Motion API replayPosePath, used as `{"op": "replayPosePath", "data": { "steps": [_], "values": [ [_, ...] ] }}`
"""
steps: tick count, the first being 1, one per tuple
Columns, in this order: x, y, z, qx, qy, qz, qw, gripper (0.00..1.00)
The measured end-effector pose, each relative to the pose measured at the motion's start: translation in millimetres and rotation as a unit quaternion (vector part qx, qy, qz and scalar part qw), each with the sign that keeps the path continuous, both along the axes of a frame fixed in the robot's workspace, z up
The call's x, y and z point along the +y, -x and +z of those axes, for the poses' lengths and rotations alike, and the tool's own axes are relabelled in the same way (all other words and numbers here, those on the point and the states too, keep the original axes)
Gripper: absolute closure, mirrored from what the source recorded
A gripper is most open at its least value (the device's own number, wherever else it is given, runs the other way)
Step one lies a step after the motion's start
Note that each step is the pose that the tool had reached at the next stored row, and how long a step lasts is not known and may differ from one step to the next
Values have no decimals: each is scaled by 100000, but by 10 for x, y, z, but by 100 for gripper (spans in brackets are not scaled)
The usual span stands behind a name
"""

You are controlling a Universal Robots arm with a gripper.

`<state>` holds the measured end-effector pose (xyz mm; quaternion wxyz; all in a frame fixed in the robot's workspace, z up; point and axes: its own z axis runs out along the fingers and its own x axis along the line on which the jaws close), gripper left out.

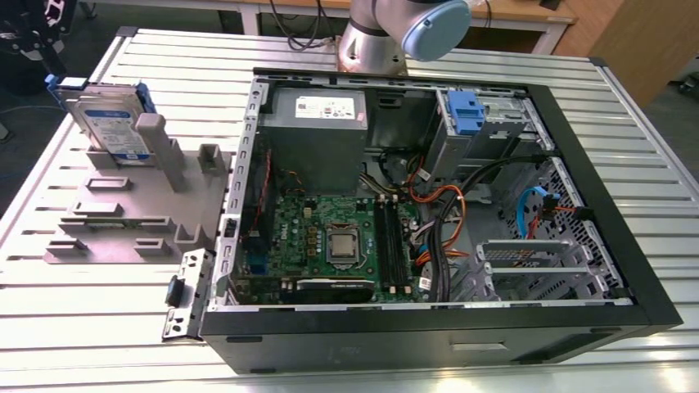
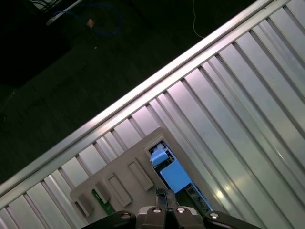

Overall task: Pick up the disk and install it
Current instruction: 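Pick up the disk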

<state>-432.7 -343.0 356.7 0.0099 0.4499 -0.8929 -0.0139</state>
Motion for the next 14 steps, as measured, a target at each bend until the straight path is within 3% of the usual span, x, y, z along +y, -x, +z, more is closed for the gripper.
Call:
{"op": "replayPosePath", "data": {
  "steps": [14],
  "values": [
    [0,0,0,-3,36,2380,99972,89]
  ]
}}
